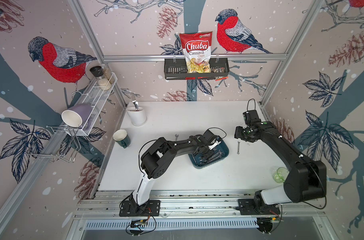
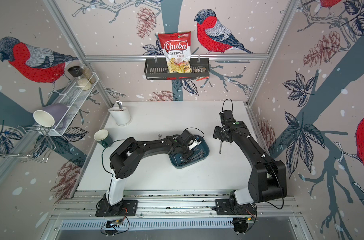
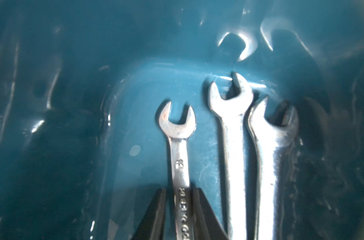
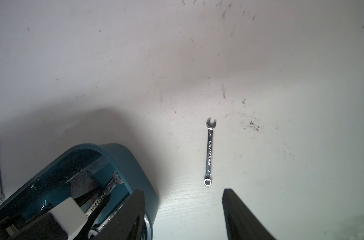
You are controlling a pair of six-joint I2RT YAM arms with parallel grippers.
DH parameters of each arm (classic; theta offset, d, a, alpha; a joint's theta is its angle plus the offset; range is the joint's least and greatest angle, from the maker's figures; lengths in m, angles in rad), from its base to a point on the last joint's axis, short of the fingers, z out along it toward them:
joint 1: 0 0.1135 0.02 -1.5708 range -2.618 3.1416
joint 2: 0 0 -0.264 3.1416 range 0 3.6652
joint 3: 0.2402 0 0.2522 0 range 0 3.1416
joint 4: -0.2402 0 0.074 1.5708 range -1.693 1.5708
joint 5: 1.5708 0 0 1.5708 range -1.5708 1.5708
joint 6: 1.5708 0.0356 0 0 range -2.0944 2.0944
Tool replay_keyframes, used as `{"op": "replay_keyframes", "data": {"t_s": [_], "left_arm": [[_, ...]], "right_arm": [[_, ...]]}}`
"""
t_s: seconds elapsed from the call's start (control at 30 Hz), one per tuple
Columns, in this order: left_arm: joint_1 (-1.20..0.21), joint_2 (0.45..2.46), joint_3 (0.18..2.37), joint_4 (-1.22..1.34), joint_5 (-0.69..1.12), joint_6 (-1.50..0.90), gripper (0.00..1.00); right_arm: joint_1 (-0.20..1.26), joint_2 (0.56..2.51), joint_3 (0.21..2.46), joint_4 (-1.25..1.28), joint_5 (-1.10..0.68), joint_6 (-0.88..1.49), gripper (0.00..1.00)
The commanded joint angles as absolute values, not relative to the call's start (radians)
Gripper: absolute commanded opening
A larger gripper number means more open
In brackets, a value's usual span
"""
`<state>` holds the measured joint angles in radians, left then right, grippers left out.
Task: Take out the wrench from the storage box
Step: Pick up the wrench from the storage box.
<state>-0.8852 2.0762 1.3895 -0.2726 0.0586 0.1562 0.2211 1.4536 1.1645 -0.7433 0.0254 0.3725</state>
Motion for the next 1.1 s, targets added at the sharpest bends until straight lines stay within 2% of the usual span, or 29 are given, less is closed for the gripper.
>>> {"op": "replay_keyframes", "data": {"t_s": [0.0, 0.13, 0.27, 0.4, 0.53, 0.97, 1.0, 1.07], "left_arm": [[-0.877, 2.058, 1.38, -0.321, -0.037, 0.133, 0.26], [-0.876, 2.046, 1.38, -0.306, -0.112, 0.099, 0.25], [-0.873, 2.036, 1.382, -0.306, -0.103, 0.081, 0.25], [-0.87, 2.0, 1.363, -0.293, -0.066, 0.082, 0.4], [-0.858, 1.996, 1.371, -0.3, -0.043, 0.079, 0.44], [-0.864, 2.073, 1.364, -0.287, -0.014, 0.068, 0.42], [-0.864, 2.081, 1.368, -0.297, -0.017, 0.067, 0.4], [-0.866, 2.078, 1.354, -0.295, -0.021, 0.064, 0.29]], "right_arm": [[0.221, 1.445, 1.163, -0.761, 0.021, 0.388, 0.65], [0.221, 1.441, 1.16, -0.761, 0.019, 0.392, 0.64], [0.221, 1.438, 1.154, -0.761, 0.018, 0.393, 0.64], [0.221, 1.427, 1.15, -0.762, 0.017, 0.393, 0.65], [0.22, 1.419, 1.153, -0.763, 0.014, 0.393, 0.65], [0.215, 1.422, 1.16, -0.759, 0.001, 0.385, 0.65], [0.215, 1.422, 1.163, -0.759, 0.0, 0.386, 0.65], [0.215, 1.422, 1.17, -0.761, -0.004, 0.385, 0.65]]}}
